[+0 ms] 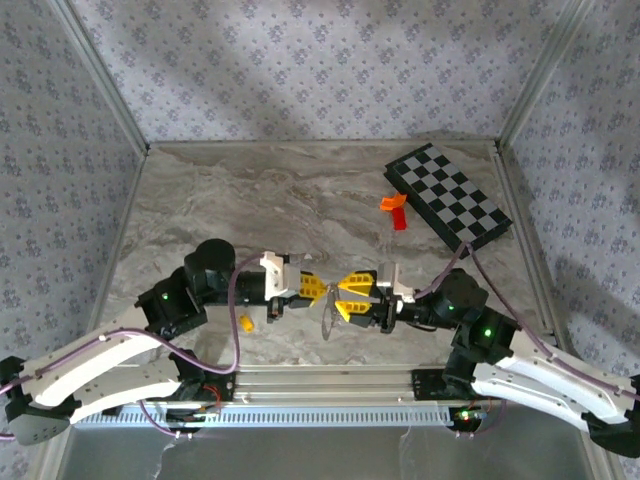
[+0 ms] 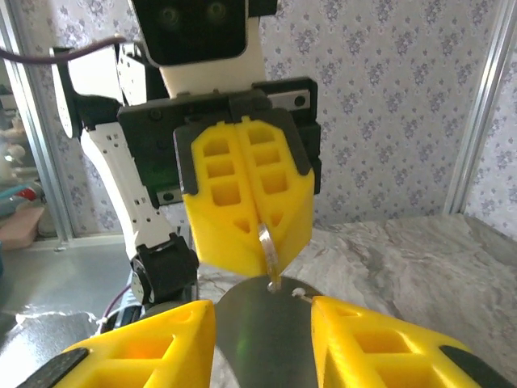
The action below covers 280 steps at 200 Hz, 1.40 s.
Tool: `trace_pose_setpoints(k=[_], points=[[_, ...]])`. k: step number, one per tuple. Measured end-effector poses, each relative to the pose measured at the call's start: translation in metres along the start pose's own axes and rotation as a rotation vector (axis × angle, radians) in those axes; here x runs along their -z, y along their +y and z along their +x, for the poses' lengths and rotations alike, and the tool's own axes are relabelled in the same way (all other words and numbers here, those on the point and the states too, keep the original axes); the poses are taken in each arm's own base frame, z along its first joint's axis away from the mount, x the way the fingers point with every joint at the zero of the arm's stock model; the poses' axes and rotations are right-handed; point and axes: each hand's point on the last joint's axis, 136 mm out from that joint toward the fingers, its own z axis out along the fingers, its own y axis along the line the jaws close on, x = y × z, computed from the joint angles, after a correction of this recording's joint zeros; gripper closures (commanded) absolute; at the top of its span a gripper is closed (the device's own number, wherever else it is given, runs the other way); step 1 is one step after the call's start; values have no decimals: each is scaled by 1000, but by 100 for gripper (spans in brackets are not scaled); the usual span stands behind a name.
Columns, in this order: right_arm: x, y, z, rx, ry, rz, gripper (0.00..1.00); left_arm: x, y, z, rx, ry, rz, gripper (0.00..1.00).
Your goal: Put the keys on the keyring
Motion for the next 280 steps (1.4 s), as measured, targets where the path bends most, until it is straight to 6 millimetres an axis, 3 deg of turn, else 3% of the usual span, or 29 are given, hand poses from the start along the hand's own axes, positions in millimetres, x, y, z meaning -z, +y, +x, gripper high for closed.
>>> trace_pose_setpoints(k=[41, 97, 135, 200, 238, 256, 280], points=[[-4, 2, -1, 71, 66, 23, 61, 5, 1, 12, -30, 99, -12, 100], [-18, -4, 18, 125, 173, 50, 64, 4, -2, 39, -17, 216, 8, 100], [-22, -3, 30, 148, 223, 49, 72, 5, -2, 39, -22, 224, 11, 100], [-23, -2, 29, 174, 227, 58, 80, 5, -2, 40, -21, 228, 13, 100], [-26, -2, 32, 192, 240, 62, 100, 3, -1, 40, -17, 237, 15, 100], [-26, -1, 32, 193, 240, 68, 100, 3, -1, 40, -17, 237, 15, 100], [-26, -1, 29, 196, 229, 72, 100, 4, 0, 36, -12, 218, 4, 77]])
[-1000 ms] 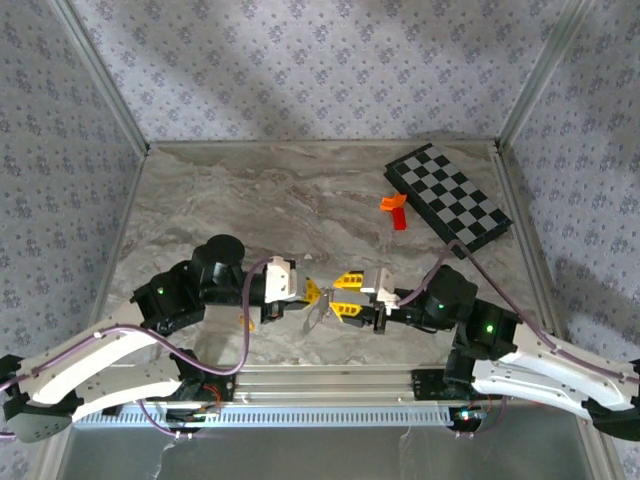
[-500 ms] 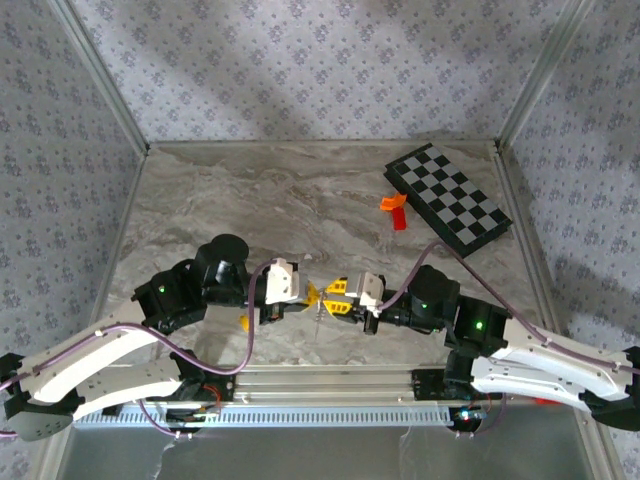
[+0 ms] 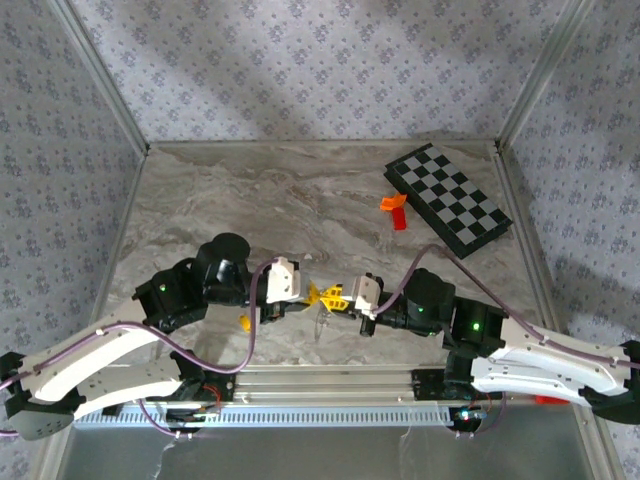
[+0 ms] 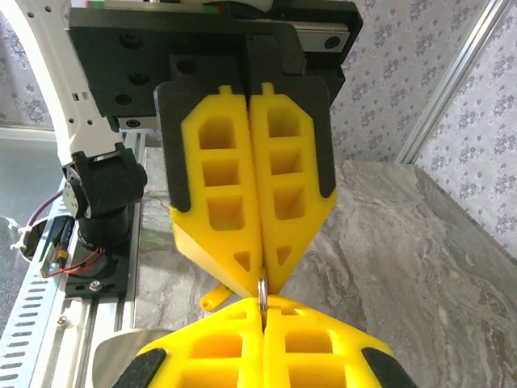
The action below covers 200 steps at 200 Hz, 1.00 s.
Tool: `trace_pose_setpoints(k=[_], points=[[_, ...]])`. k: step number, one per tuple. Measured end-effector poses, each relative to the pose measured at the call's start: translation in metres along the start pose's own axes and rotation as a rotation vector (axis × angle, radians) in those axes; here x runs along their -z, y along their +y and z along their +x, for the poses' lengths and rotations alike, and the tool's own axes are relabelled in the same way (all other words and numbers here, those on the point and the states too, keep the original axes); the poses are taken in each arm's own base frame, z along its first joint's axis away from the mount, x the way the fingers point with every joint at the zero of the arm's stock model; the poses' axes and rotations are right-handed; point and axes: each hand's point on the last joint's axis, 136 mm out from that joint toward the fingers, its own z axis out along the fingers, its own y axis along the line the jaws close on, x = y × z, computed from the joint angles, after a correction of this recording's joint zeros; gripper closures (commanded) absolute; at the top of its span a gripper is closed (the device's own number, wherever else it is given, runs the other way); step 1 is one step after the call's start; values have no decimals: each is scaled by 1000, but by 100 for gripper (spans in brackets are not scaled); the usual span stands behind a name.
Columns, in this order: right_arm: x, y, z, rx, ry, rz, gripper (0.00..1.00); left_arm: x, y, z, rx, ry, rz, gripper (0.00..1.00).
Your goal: Put the keys on the keyring
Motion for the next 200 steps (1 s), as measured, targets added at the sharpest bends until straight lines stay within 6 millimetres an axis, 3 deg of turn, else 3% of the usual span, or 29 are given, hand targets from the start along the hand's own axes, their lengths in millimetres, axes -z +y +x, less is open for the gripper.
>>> trace_pose_setpoints(k=[20, 75, 113, 200], points=[[5, 1, -5, -2, -36, -3, 100, 2, 1, -6, 4, -68, -20, 71], [21, 1, -15, -82, -175, -28, 100, 7, 1, -13, 64, -256, -61, 75], [26, -3, -27, -122, -256, -40, 100, 12, -2, -35, 80, -358, -32, 76], [28, -1, -42, -149, -336, -81, 100, 16, -9, -52, 95, -440, 28, 75]])
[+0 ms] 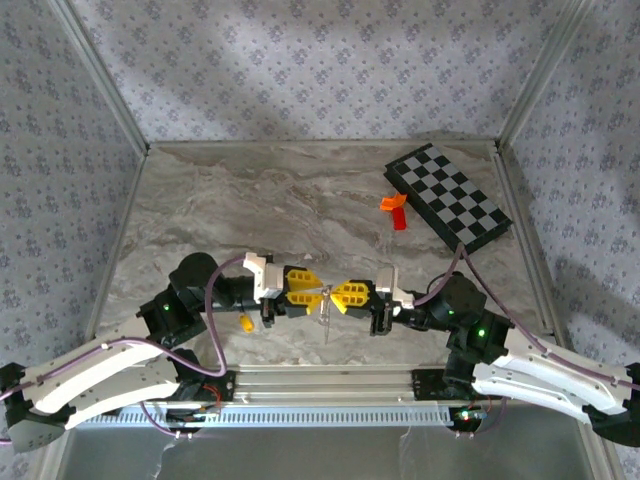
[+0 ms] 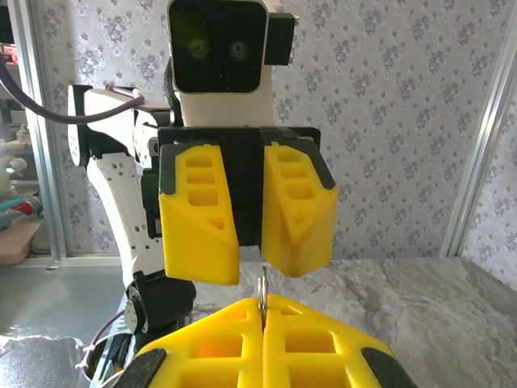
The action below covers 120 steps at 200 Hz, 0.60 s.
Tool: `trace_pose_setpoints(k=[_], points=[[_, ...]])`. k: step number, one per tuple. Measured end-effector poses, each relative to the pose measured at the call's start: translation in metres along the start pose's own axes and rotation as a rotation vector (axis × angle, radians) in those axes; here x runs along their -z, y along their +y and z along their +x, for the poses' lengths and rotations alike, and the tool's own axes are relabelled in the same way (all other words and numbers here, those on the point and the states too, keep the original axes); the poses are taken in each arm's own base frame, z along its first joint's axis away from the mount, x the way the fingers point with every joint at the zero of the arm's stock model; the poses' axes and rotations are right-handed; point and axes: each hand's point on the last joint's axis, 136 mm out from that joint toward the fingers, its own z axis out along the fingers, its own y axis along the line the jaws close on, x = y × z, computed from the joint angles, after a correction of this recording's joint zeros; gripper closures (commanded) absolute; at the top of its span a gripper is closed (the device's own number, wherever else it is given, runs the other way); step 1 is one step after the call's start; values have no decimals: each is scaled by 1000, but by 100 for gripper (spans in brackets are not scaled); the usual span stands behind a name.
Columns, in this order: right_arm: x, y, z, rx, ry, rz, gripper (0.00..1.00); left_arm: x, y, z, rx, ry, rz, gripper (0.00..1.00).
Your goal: Put the keys on the keyring
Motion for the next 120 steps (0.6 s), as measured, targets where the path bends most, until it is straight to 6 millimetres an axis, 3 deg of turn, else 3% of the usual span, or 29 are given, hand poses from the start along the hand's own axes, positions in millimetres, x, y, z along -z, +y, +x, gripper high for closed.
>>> trace_pose_setpoints(k=[59, 120], points=[[-2, -2, 0, -5, -5, 0, 100, -4, 0, 5, 13, 14, 14, 85], [-3, -1, 5, -14, 2, -8, 100, -5, -2, 6, 15, 14, 28, 87]])
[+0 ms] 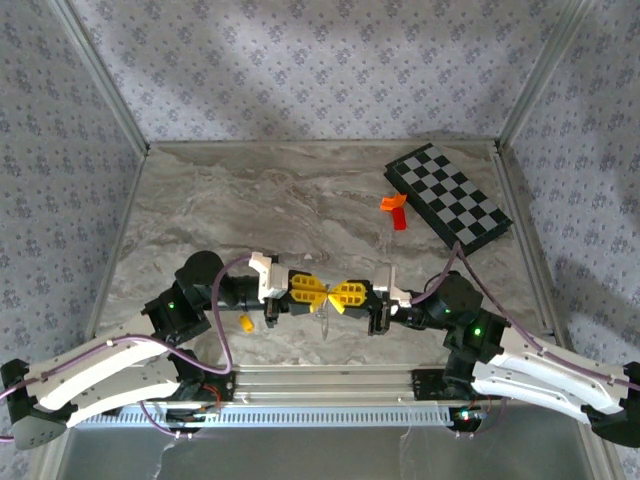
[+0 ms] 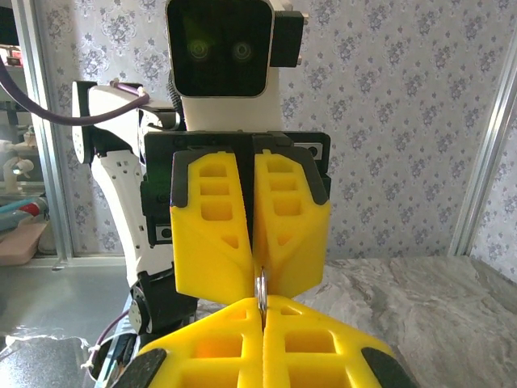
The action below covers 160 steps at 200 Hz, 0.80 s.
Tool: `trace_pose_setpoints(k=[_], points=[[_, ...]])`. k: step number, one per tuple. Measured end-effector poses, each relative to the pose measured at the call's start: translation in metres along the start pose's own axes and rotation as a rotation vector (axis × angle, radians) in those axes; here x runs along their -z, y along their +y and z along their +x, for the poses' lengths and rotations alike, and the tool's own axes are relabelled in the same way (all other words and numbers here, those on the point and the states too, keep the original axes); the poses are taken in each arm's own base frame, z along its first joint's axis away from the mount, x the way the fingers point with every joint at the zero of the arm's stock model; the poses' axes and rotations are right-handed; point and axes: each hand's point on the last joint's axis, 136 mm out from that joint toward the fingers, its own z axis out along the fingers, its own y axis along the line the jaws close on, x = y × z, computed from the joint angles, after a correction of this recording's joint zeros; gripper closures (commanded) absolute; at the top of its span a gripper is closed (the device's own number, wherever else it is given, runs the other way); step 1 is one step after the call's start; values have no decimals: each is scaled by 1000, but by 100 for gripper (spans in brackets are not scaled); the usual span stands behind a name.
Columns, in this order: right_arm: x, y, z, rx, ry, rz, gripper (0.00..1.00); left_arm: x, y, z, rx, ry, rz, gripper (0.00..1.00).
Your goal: Put the keys on the keyring
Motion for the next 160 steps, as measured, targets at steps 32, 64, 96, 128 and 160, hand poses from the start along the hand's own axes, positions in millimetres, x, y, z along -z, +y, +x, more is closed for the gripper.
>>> trace_pose_setpoints(k=[32, 64, 96, 128, 160], points=[[0, 0, -1, 2, -5, -2, 100, -2, 0, 0, -2, -4, 8, 87], [0, 0, -4, 5, -16, -4, 100, -2, -1, -3, -6, -14, 10, 93], [0, 1, -4, 0, -20, -9, 100, -1, -2, -3, -9, -16, 14, 100], [-1, 1, -3, -5, -17, -11, 100, -1, -2, -4, -11, -16, 14, 100], [-1, -3, -1, -10, -9, 5, 63, -1, 0, 1, -12, 3, 6, 100]])
